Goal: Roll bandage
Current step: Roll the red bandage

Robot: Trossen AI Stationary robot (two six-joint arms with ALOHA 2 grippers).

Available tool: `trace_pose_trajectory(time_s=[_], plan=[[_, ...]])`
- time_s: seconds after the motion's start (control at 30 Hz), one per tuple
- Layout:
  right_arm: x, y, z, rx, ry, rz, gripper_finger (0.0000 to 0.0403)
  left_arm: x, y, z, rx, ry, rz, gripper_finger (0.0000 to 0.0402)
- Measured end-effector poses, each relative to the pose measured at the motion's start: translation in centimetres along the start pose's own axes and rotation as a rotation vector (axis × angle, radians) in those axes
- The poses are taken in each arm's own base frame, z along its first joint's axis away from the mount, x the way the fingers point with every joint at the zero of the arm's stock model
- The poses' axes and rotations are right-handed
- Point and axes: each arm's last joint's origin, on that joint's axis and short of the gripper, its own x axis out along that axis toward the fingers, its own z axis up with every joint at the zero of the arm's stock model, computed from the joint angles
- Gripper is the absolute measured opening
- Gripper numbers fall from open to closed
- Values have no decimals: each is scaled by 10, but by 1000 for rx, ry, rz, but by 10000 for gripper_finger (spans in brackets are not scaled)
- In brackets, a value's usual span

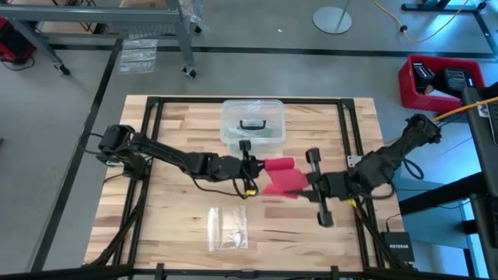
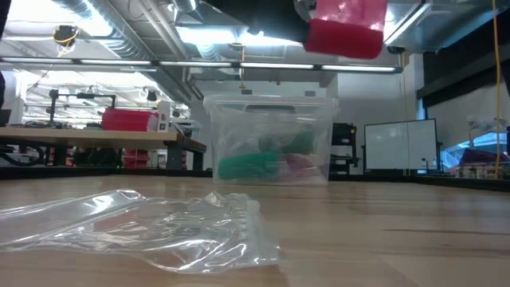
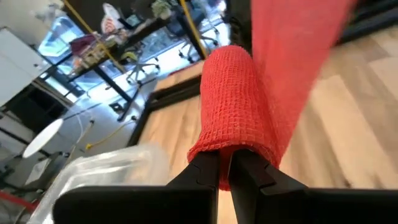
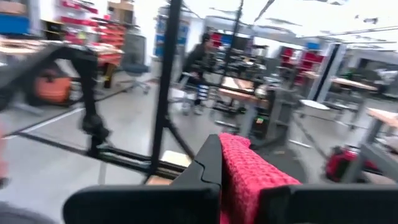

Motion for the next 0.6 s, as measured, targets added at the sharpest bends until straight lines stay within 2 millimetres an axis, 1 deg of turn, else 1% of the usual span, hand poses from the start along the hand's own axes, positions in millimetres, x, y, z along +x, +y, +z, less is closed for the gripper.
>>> trace_pose_trajectory(time_s=[0.2, 0.27, 0.43, 0.6], plan=[[9, -30, -5, -17, 25, -143, 2, -8, -24, 4, 45, -21, -55, 11], [12, -41, -7, -20, 32, -183, 3, -12, -31, 6, 95, -29, -73, 11], [17, -70, -15, -33, 80, -298, 3, -24, -44, 16, 150, -96, -94, 11], [17, -102, -27, 54, 147, -453, 3, -36, -58, 23, 194, -140, -99, 11]])
